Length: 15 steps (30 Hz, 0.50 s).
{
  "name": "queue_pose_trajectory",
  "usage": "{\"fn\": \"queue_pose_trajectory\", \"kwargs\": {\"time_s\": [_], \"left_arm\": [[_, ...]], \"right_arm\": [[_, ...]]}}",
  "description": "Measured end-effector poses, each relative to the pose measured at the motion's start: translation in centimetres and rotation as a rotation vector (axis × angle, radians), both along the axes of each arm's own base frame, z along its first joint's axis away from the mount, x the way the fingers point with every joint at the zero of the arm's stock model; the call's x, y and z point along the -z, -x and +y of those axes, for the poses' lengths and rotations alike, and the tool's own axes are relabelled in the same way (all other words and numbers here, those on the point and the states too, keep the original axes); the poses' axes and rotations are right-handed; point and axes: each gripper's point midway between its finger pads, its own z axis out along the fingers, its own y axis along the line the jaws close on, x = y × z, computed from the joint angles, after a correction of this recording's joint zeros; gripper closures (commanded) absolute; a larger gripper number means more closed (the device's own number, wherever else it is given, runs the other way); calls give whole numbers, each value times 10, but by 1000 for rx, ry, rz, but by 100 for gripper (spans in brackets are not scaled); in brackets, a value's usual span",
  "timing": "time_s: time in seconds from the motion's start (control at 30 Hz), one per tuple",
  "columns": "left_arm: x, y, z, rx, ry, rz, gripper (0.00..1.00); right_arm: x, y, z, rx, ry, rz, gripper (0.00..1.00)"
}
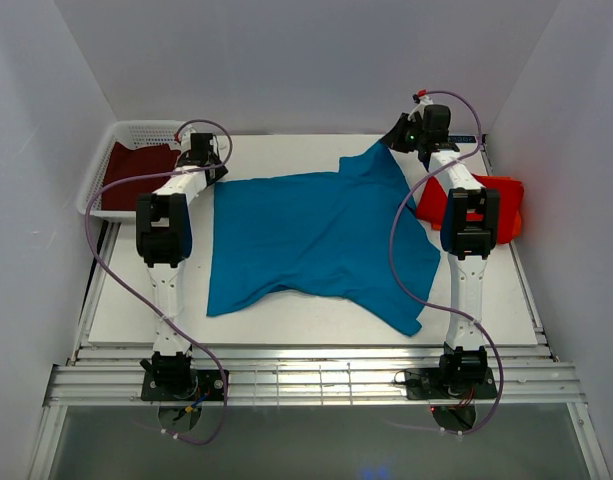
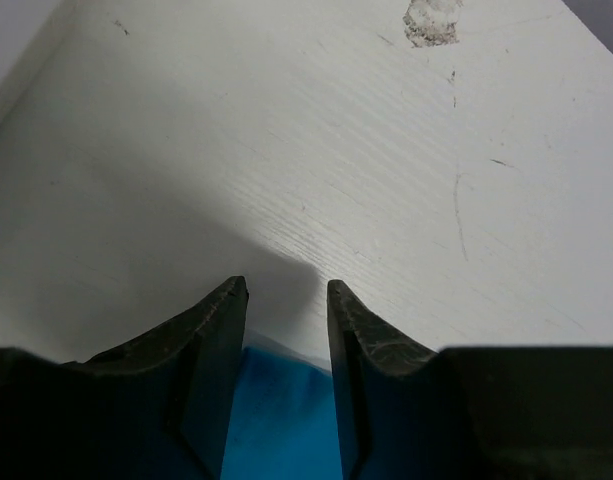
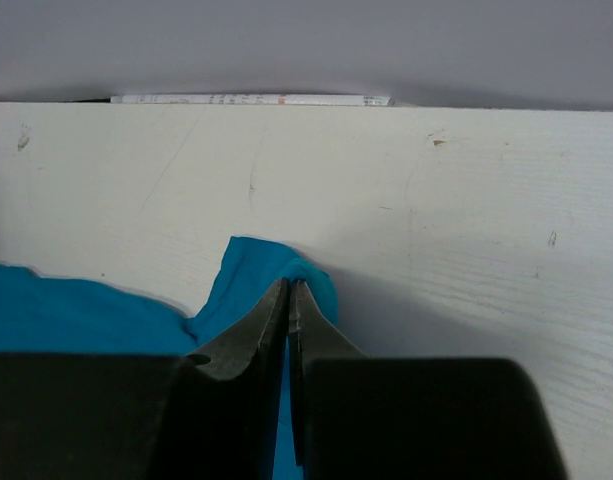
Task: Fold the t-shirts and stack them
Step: Flatten the tshirt out
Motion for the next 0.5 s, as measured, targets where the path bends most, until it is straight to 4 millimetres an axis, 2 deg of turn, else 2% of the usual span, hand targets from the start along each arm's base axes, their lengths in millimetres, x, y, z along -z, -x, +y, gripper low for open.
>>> {"fn": "queue_pose_trajectory", "kwargs": {"time_s": [0.23,0.5], "left_arm": [[0,5,-3,-10,35,1,52],[0,27,-3,-28,52,42,53]], "right_arm": [[14,5,0,0,2,32,92],[28,11,0,-1,3,64,92]]}}
